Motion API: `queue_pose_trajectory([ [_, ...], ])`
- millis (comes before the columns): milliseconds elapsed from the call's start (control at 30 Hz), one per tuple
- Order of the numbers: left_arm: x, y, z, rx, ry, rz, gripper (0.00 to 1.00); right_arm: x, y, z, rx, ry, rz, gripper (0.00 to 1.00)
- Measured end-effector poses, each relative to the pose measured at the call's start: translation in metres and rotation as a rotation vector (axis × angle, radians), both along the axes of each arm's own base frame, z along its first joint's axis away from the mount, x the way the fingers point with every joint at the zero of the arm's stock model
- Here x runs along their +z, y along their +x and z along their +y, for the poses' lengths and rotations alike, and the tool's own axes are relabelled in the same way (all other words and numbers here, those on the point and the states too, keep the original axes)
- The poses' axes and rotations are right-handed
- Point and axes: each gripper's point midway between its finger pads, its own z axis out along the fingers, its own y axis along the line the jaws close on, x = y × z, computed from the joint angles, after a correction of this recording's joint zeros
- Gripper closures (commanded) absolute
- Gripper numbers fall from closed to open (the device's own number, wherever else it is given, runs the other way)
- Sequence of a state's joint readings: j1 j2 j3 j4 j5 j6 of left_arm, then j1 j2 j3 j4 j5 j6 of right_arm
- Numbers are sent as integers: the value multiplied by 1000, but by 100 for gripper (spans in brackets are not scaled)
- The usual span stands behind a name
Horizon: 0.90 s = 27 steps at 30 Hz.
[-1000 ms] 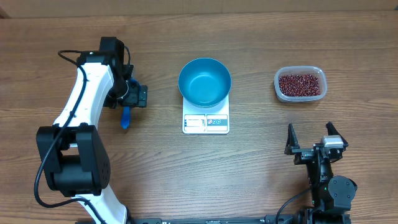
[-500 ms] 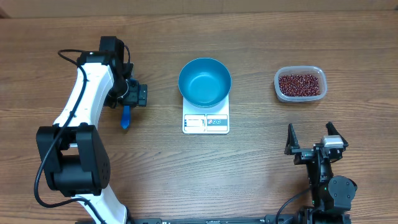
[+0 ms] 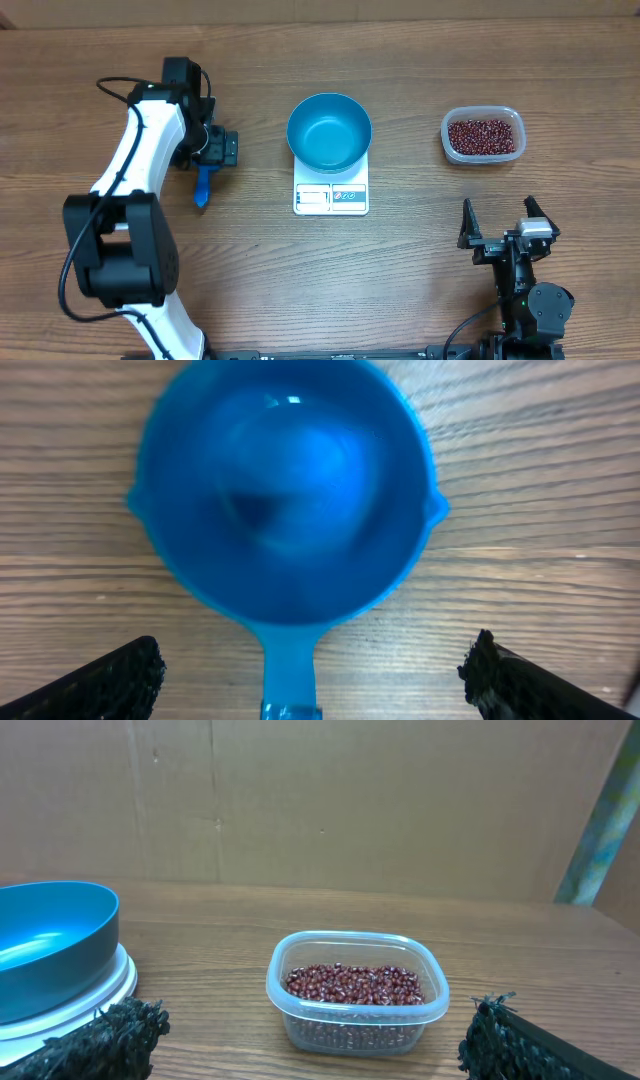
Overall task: Scoop item into bowl and weigh 150g on scale
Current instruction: 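Close the left gripper on the blue scoop handle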
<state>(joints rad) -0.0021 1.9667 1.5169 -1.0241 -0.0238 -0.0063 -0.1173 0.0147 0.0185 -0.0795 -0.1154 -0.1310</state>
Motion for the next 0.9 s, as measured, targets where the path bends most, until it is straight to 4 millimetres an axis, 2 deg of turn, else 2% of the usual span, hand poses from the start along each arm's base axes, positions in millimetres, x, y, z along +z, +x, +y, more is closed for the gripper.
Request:
queue_pose_trajectory([
  [167,-25,-5,0,0,0,68,0,0,0,0,0,0,0,0],
  [267,-34,-5,0,0,0,84,1,0,0,0,0,0,0,0],
  [400,-36,-1,0,0,0,70,0,0,0,0,0,0,0,0],
  [600,-36,10,1,4,3,25,9,0,0,0,0,0,0,0],
  [900,-36,12,1,3,3,19,13,0,0,0,0,0,0,0],
])
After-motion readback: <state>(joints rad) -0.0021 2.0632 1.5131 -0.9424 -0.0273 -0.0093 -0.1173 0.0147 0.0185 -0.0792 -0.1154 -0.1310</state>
